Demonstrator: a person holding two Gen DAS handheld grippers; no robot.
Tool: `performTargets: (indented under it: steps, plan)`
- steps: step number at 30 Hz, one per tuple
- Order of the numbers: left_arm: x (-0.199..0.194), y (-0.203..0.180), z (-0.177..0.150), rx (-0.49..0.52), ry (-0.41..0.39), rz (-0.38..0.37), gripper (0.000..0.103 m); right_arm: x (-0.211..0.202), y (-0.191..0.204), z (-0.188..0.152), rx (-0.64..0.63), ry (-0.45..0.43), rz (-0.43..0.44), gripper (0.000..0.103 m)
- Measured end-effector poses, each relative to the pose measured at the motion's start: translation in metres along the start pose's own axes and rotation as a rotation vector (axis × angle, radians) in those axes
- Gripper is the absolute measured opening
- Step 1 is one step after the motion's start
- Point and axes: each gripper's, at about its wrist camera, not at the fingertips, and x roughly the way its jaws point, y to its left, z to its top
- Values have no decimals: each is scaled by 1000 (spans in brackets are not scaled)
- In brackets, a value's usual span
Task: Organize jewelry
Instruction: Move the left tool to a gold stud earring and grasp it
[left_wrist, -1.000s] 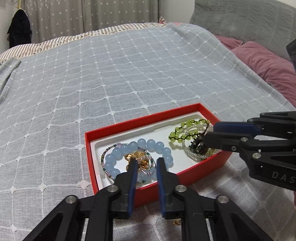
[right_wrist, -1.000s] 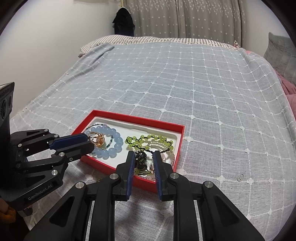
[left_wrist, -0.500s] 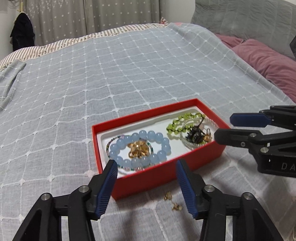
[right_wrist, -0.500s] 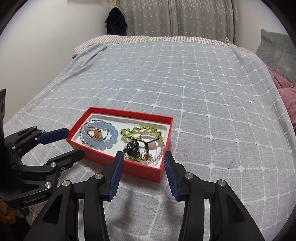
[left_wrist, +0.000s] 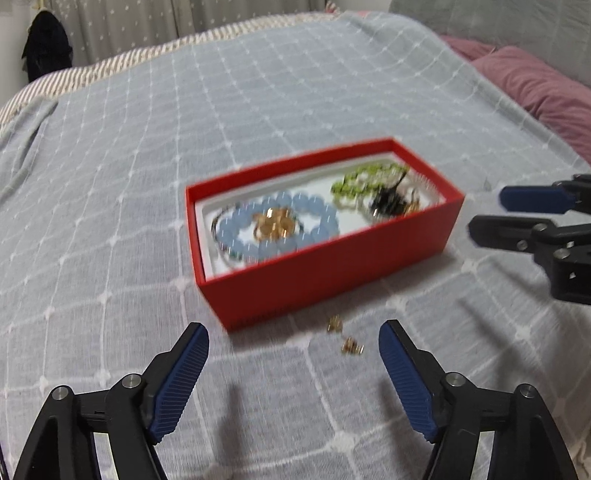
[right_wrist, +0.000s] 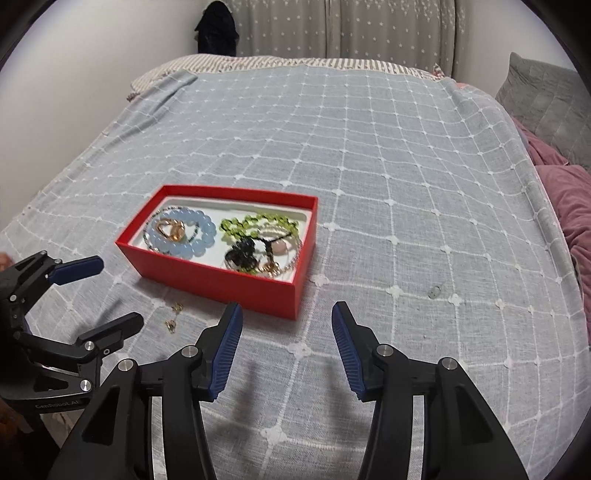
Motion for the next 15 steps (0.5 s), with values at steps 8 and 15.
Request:
performTargets:
  steps: [8, 15]
  plan:
    - [10, 4, -10, -43, 85, -25, 80, 6, -9, -9, 10, 53, -20, 54]
    - [10, -8, -14, -8, 98, -60, 80, 10, -16, -16, 20, 85, -32, 54]
